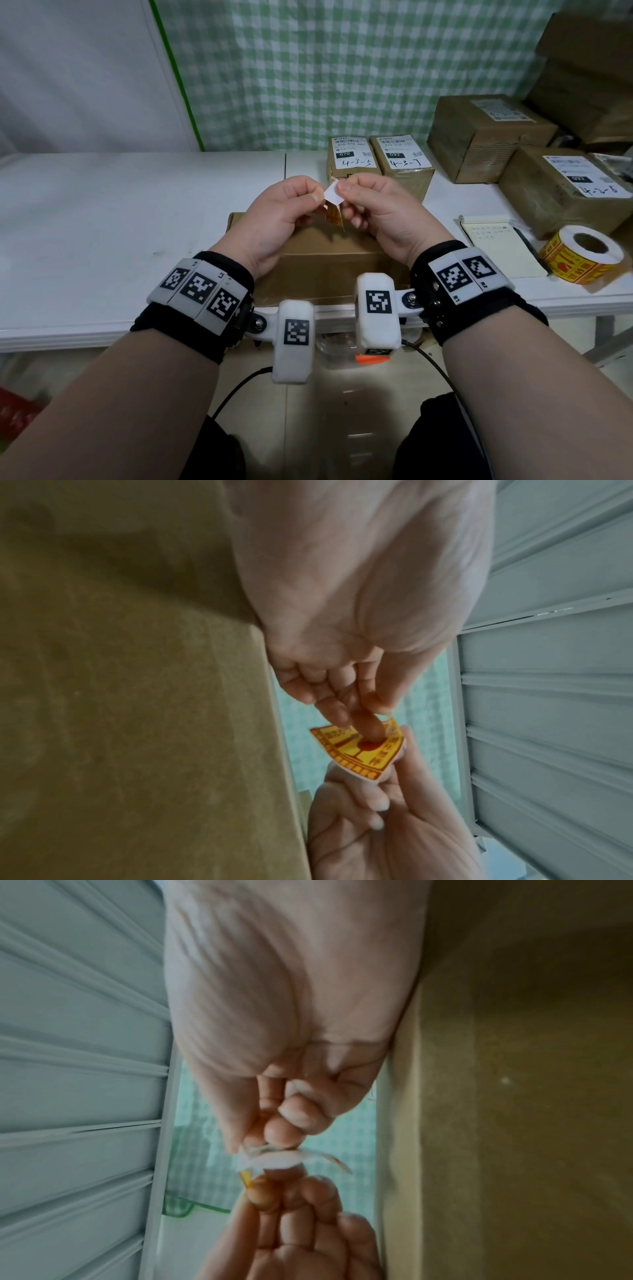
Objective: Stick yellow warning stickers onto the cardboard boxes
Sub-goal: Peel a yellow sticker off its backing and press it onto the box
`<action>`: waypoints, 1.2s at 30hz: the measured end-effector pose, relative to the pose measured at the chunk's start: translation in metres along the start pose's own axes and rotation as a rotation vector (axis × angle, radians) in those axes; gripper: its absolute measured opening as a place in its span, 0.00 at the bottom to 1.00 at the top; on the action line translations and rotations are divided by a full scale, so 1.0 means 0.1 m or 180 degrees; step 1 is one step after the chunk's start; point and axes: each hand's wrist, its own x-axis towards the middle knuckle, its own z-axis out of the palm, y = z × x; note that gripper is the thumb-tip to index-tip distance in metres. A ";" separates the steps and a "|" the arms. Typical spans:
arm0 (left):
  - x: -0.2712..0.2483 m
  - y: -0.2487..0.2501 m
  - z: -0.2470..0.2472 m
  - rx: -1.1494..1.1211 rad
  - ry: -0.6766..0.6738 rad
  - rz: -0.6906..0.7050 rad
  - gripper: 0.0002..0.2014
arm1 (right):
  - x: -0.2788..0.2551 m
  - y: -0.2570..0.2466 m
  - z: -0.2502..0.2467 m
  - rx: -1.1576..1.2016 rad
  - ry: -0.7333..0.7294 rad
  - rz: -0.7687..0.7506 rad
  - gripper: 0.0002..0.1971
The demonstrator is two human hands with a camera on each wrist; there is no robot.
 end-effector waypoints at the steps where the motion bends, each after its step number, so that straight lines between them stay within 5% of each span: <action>1: 0.00 0.00 0.01 0.0037 0.0040 -0.0009 0.05 | 0.00 0.00 0.00 0.0034 0.0018 0.0008 0.18; 6: 0.00 0.05 0.08 0.0626 0.0143 -0.0034 0.18 | 0.00 0.01 0.04 -0.0163 -0.0048 -0.0039 0.16; 13: -0.02 0.04 0.05 0.0466 -0.0082 0.0112 0.14 | 0.01 0.02 0.06 -0.0087 -0.0202 -0.0072 0.14; 28: 0.00 0.00 -0.11 -0.0586 -0.0232 -0.0109 0.07 | 0.10 0.09 0.11 0.1286 -0.0244 0.0130 0.08; 36: -0.02 0.01 -0.08 -0.0542 -0.0018 -0.0039 0.09 | 0.08 -0.01 0.15 0.0996 -0.0035 0.0250 0.11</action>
